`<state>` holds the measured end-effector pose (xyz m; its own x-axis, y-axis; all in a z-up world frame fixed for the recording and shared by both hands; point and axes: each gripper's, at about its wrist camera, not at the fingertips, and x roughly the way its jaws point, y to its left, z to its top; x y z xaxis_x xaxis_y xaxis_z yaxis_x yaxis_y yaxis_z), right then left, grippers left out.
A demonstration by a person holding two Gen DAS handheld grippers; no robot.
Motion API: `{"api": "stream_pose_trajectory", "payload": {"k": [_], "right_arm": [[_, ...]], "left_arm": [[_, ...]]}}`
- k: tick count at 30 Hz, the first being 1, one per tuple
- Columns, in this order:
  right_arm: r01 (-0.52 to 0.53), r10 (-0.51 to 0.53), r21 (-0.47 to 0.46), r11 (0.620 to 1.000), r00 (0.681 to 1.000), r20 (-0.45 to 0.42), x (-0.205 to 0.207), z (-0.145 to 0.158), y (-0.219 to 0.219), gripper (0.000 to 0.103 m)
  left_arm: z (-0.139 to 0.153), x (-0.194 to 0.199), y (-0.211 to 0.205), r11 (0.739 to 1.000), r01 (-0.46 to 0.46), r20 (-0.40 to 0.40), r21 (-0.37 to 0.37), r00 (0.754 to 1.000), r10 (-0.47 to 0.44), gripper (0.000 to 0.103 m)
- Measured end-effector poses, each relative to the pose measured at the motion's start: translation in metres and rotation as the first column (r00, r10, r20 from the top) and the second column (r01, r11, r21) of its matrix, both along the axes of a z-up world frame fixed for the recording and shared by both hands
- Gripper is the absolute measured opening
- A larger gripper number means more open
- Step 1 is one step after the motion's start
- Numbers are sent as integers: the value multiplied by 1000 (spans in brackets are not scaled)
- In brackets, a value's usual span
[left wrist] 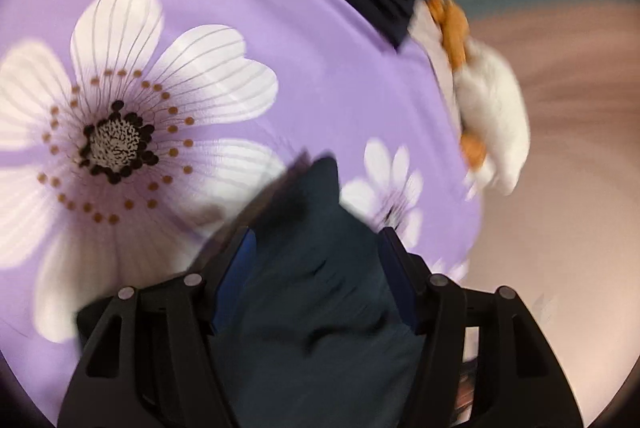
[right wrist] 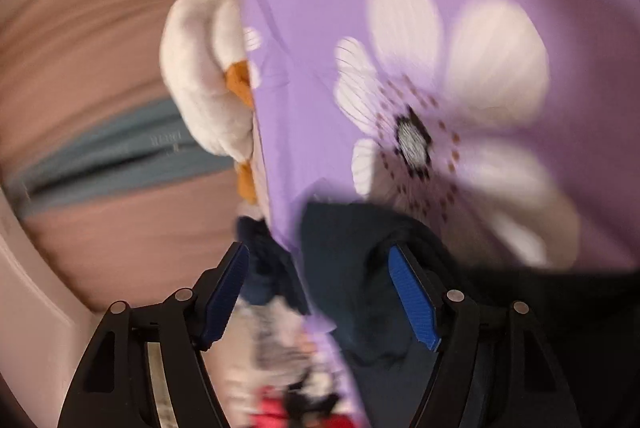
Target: Fold large clothes
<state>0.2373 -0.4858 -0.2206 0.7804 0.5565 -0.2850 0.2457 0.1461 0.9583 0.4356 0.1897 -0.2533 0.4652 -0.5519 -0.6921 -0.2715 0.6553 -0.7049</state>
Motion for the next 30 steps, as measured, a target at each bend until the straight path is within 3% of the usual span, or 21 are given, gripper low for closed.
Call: {"api": "stream_pose_trajectory", "payload": {"k": [2, 4, 6, 8, 13, 15, 18, 20, 22, 23, 24, 26, 28, 30], "right_arm": [[-47, 58, -154, 987, 996, 69, -7, 21, 7, 74], [-128, 178, -367, 921, 978, 106, -9, 47, 29, 74], [-227, 316, -586, 778, 947, 52, -7, 63, 65, 74], [-287, 399, -745, 603, 917, -30, -1, 70, 104, 74], [-367, 489, -854, 368, 858, -158, 28, 57, 166, 74], [-392, 497, -870, 299, 843, -208, 40, 48, 185, 74], [-449, 517, -855, 259, 812, -271, 62, 26, 215, 73], [-478, 514, -851, 216, 797, -318, 71, 15, 231, 66], [-475, 499, -866, 155, 794, -347, 73, 10, 239, 60], [-469, 503, -872, 139, 792, -345, 74, 10, 243, 51], [-464, 514, -875, 141, 789, -336, 73, 12, 244, 37], [-445, 520, -882, 154, 796, -310, 71, 17, 244, 22], [-422, 514, -892, 162, 808, -289, 72, 20, 244, 17], [-403, 497, -894, 194, 826, -265, 76, 23, 242, 12]], "left_arm": [[4, -13, -12, 992, 81, 14, 99, 996, -83, 62], [4, -25, -26, 969, 160, 12, 190, 986, -166, 62], [-2, -30, -43, 940, 224, 10, 256, 972, -234, 62], [-7, -37, -57, 909, 283, 8, 306, 954, -300, 62], [-20, -18, -85, 881, 299, 28, 367, 943, -332, 62], [-24, -11, -94, 857, 295, 29, 422, 941, -338, 62], [-33, -1, -106, 841, 306, 35, 446, 933, -357, 62], [-36, 11, -117, 828, 305, 35, 471, 931, -364, 62], [-39, 15, -123, 816, 309, 59, 488, 921, -384, 53], [-41, 17, -127, 808, 317, 63, 497, 915, -397, 44], [-41, 19, -130, 799, 316, 64, 512, 913, -403, 39], [-43, 21, -134, 787, 311, 76, 532, 909, -410, 32], [-44, 24, -138, 781, 299, 93, 549, 906, -412, 25], [-45, 29, -140, 787, 280, 115, 550, 908, -404, 21]]}}
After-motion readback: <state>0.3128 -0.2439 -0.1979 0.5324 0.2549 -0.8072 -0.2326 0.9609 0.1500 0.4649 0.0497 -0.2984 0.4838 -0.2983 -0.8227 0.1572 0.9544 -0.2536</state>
